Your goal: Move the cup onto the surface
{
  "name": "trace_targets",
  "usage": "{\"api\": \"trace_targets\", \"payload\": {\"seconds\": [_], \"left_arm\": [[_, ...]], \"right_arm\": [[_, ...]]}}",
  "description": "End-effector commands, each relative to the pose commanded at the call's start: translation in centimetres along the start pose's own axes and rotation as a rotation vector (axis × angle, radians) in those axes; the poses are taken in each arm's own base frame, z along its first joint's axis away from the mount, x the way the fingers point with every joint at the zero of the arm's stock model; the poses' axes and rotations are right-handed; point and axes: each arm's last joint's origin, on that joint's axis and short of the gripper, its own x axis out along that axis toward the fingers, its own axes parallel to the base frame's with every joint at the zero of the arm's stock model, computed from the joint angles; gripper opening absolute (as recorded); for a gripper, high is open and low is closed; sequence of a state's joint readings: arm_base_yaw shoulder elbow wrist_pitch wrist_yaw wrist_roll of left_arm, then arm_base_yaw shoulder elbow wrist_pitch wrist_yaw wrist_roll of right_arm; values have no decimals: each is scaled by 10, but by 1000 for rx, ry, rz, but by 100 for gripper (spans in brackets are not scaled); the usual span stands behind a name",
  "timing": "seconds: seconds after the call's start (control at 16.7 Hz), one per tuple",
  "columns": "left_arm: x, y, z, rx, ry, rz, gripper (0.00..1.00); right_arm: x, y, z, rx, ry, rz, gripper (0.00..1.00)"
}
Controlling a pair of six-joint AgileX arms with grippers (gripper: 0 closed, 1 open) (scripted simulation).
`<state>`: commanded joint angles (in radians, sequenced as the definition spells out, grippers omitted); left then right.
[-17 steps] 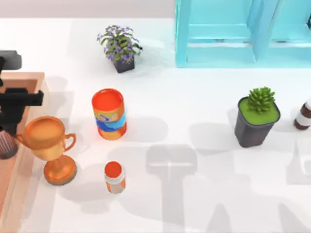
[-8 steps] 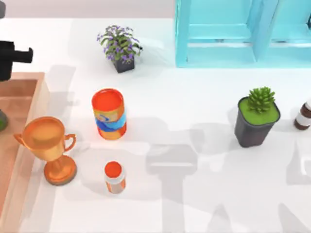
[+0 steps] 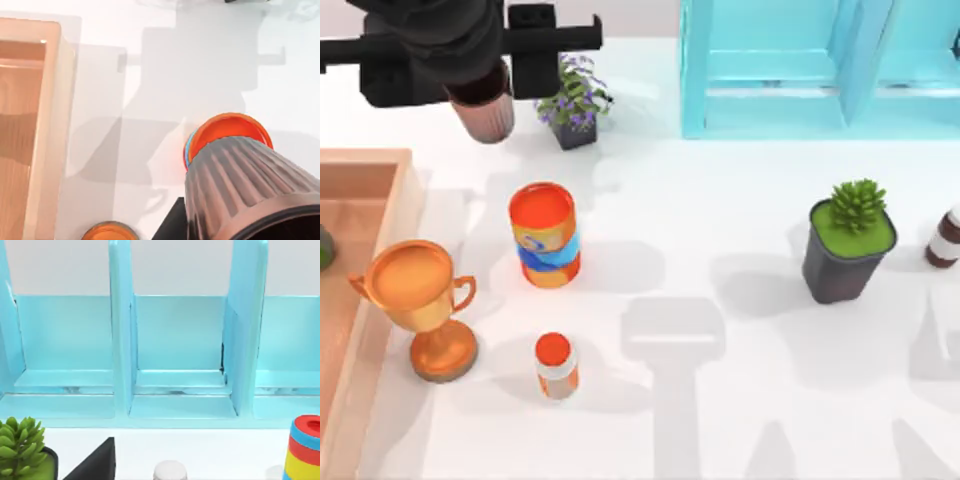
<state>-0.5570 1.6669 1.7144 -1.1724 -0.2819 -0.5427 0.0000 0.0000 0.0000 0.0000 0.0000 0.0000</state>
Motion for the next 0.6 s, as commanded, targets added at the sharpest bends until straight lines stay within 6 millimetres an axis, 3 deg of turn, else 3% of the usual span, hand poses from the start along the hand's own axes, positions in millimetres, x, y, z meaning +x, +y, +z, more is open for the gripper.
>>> {"api": "trace_targets", "payload": {"seconds": [0.18,0.3,0.48,0.6], "left_arm": [[-4,-82,-49,5,120,-126,0],[1,-119,-87,22,229,-131,0],[16,-148,-134,59,355,-63,0],[21,-153,-145,71,384,-34,0]], "right_arm": [[0,0,0,0,0,0,100],[0,0,0,0,0,0,100],[0,0,0,0,0,0,100],[0,0,0,0,0,0,100]]}}
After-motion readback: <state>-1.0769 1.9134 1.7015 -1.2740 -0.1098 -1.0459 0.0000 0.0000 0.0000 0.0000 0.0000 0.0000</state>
